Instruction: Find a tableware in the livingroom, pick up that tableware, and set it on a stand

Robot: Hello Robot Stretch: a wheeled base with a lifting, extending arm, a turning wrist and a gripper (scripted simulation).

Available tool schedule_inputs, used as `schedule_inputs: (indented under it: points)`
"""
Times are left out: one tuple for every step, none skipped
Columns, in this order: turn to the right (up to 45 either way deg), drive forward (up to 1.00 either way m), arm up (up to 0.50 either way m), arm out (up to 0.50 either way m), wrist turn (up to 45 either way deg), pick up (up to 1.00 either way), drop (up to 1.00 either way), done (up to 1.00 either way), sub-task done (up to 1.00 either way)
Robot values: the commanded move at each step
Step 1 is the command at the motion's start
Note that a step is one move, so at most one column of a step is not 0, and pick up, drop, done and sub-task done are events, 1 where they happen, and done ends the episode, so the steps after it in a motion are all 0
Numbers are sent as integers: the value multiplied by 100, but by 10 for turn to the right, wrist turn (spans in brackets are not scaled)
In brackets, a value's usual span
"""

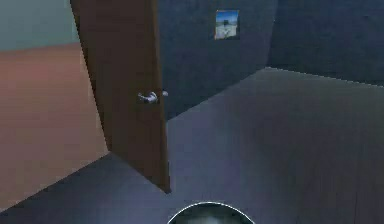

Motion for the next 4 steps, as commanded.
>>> schedule_inputs:
  points:
    - [-450, 0, 0, 0, 0, 0, 0, 0, 0]
    - [-150, 0, 0, 0, 0, 0, 0, 0, 0]
    - [0, 100, 0, 0, 0, 0, 0, 0, 0]
    - [-30, 0, 0, 0, 0, 0, 0, 0, 0]
